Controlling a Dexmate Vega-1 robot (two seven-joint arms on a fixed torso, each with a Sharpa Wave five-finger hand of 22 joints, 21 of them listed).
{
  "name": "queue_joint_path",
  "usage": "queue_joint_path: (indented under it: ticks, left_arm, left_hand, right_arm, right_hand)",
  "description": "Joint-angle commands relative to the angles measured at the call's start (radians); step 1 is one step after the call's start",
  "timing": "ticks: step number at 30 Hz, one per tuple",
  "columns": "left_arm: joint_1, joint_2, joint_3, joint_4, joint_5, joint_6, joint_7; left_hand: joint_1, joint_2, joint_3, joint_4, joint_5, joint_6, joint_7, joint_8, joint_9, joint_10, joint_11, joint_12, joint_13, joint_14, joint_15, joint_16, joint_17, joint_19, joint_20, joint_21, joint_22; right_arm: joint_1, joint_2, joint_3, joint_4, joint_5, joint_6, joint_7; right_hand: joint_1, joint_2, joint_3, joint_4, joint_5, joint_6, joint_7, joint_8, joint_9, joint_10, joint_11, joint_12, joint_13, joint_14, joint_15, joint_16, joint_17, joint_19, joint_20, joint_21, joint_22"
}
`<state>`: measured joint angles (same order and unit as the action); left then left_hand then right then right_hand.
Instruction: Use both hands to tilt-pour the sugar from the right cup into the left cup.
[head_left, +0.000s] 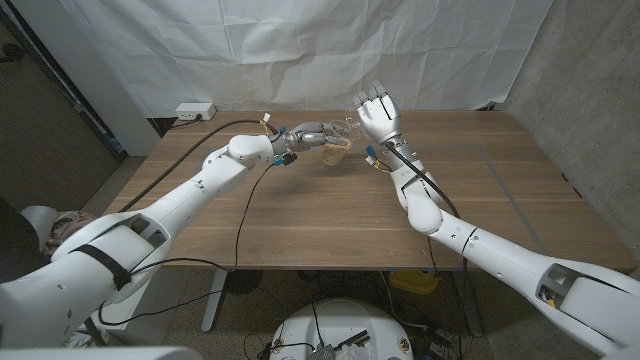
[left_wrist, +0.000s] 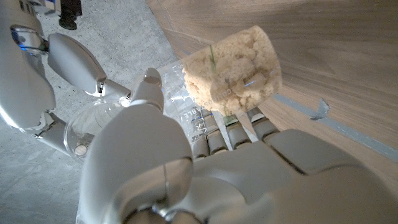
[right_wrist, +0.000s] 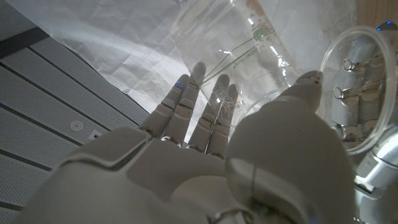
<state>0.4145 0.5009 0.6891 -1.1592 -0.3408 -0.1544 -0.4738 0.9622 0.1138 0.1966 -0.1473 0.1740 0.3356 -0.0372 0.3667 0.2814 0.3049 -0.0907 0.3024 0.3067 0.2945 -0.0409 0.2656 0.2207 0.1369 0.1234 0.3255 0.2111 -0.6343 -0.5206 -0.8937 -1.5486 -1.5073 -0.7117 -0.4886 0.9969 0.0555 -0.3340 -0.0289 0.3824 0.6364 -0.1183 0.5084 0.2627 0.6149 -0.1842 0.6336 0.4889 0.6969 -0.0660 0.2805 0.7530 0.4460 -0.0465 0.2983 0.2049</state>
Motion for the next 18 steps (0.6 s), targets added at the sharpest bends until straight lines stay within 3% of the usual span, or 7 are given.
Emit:
queue_joint_path:
  ticks: [1,8,18]
  left_arm:
    - [0.020,0.006,-0.008,-0.024,0.000,-0.004,0.022]
    - [0.034,0.006,-0.012,-0.034,0.010,-0.030,0.047]
    - [0.076,0.009,-0.026,-0.069,0.036,-0.070,0.130]
  left_hand:
    - [-0.001,0.008,0.009,-0.001,0.005,0.011,-0.005,0.006,0.002,0.010,-0.005,-0.005,0.000,0.015,-0.056,-0.003,0.002,0.002,-0.005,0.007,0.002]
    - [0.004,0.008,0.011,-0.003,0.005,0.013,-0.007,0.005,0.003,0.013,-0.005,-0.005,0.000,0.015,-0.058,-0.003,0.001,0.001,-0.003,0.007,0.002]
    - [0.009,0.007,0.012,-0.005,0.005,0.015,-0.010,0.004,0.004,0.015,-0.008,-0.006,0.000,0.016,-0.061,-0.003,0.001,-0.002,-0.003,0.007,0.002]
  right_arm:
    - [-0.045,0.094,0.045,0.000,0.289,-0.024,-0.164]
    - [-0.082,0.144,0.092,-0.024,0.486,-0.006,-0.249]
    - [-0.127,0.176,0.149,-0.085,0.713,0.018,-0.282]
  right_hand:
    - [0.006,0.010,-0.001,0.008,-0.005,0.095,-0.078,0.008,0.002,0.010,0.002,-0.002,0.004,0.007,-0.161,-0.007,0.004,0.015,-0.037,0.007,0.000]
    - [0.006,0.012,0.000,0.011,-0.005,0.097,-0.076,0.009,0.002,0.012,0.006,-0.003,0.004,0.012,-0.161,-0.008,0.007,0.018,-0.036,0.008,0.000]
    - [0.005,0.012,0.000,0.014,-0.005,0.095,-0.067,0.009,0.003,0.012,0.015,-0.005,0.007,0.016,-0.159,-0.012,0.010,0.020,-0.031,0.008,-0.001]
